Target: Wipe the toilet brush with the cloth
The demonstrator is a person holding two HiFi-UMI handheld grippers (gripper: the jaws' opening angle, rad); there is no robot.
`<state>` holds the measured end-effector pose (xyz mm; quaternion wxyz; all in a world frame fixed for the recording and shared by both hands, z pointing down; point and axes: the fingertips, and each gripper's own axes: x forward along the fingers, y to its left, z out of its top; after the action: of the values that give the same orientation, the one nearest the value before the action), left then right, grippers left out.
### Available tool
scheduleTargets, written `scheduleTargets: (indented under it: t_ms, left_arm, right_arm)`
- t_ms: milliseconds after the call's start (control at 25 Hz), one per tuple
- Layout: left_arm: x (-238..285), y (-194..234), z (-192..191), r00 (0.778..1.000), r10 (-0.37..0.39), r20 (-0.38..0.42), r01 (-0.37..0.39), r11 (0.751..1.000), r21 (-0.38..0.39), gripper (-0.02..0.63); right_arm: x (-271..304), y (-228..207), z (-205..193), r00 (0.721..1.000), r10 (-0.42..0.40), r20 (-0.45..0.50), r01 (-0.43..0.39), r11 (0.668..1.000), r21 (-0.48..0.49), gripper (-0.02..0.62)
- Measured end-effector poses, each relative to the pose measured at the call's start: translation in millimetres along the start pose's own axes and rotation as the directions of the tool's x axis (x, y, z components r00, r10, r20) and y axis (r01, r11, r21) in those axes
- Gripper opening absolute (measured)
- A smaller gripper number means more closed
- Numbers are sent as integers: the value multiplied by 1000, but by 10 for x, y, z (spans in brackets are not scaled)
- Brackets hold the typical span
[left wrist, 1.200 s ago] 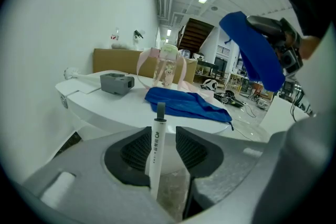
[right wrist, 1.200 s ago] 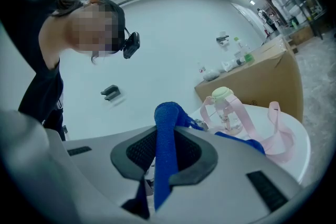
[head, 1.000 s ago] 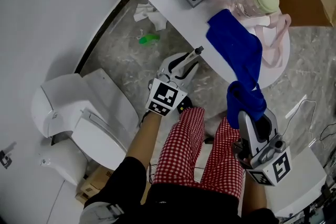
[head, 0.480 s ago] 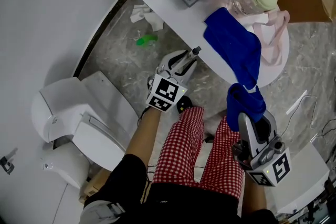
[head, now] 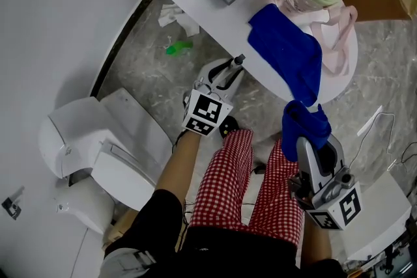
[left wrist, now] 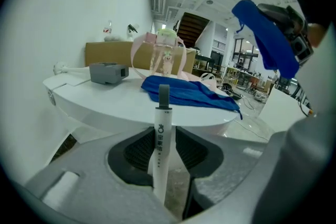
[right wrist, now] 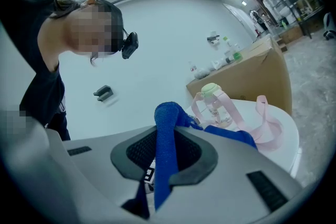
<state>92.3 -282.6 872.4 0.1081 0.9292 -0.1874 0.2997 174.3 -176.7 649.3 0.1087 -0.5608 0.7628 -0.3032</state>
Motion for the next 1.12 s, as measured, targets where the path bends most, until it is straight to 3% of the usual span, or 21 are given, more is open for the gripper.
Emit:
scheduleTargets:
  t_ms: [320, 1120]
  left_arm:
    - [33, -13, -106, 997, 17, -72, -12, 997, 74, 106]
    - [-582, -6, -153, 996, 72, -55, -69, 996, 55, 98]
  right_arm:
    - [-69, -40, -27, 1000, -11, -13, 11, 1000, 4, 63]
    - [30, 159, -2, 1000, 17, -23, -18, 1000, -22, 63]
